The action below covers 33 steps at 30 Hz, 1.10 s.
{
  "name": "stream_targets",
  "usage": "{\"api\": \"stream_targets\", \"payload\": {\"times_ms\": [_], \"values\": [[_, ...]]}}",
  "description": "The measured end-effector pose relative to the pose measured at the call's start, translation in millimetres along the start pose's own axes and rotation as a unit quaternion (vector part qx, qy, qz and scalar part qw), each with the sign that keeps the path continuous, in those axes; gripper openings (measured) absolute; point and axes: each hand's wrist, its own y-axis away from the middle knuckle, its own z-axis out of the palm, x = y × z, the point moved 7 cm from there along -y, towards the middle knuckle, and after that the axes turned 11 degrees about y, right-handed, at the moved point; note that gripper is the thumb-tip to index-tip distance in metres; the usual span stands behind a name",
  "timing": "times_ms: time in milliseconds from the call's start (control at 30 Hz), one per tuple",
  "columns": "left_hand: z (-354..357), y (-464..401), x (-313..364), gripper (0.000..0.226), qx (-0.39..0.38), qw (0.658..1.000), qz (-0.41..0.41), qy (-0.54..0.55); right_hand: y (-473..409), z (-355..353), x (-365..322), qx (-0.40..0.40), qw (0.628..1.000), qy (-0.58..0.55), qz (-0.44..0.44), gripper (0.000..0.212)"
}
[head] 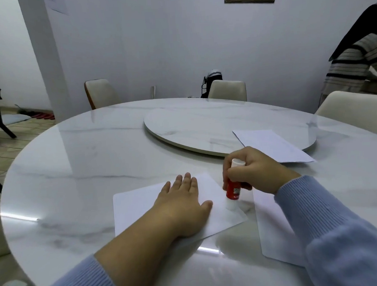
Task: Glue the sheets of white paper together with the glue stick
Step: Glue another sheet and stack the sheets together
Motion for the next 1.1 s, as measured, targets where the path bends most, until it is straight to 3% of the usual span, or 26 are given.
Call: {"api": "stream_targets", "payload": {"times_ms": [100, 167, 233, 300, 433, 533, 633, 700, 767, 833, 933, 1100], "values": [[-1, 1, 0, 0.070, 0.003, 1.000, 0.000, 0.001, 5, 6, 2, -0.070, 0.997, 0.007, 0.013, 0.012], [-2, 1, 0, 0.070, 0.005, 1.000, 0.001, 0.003, 7, 4, 3, -0.059, 0.998, -0.037, -0.004, 0.013], [-3, 1, 1, 0.069, -0.002, 1.000, -0.001, 0.001, 5, -12, 7, 0.033, 0.985, -0.168, -0.029, 0.014], [-5, 1, 4, 0.066, -0.017, 1.000, -0.002, -0.005, 5, -31, 18, 0.145, 0.945, -0.291, -0.043, 0.016], [-14, 6, 7, 0.056, -0.051, 0.997, 0.051, -0.032, 12, -49, 35, 0.280, 0.878, -0.387, -0.035, 0.016], [-25, 15, 5, 0.052, -0.100, 0.986, 0.120, 0.052, 15, -50, 35, 0.305, 0.882, -0.359, -0.030, 0.012], [-43, 11, -1, 0.039, 0.033, 0.977, 0.104, 0.185, 13, -44, 30, 0.300, 0.907, -0.295, -0.031, 0.011], [-39, 3, -12, 0.053, 0.113, 0.986, 0.024, 0.121, 9, -37, 24, 0.290, 0.930, -0.225, -0.032, 0.015], [-22, -5, -20, 0.068, 0.088, 0.994, -0.049, 0.047, 4, -26, 15, 0.262, 0.954, -0.139, -0.041, 0.011], [-9, -9, -23, 0.071, 0.045, 0.997, -0.065, 0.025, -3, -10, 6, 0.216, 0.974, -0.048, -0.052, 0.006], [-4, -6, -16, 0.070, 0.008, 0.999, -0.035, 0.008, -14, 13, -3, 0.152, 0.985, 0.030, -0.070, 0.011], [2, 3, -7, 0.071, -0.021, 1.000, 0.007, -0.004, -24, 29, 2, 0.100, 0.993, 0.037, -0.049, 0.012]]}}
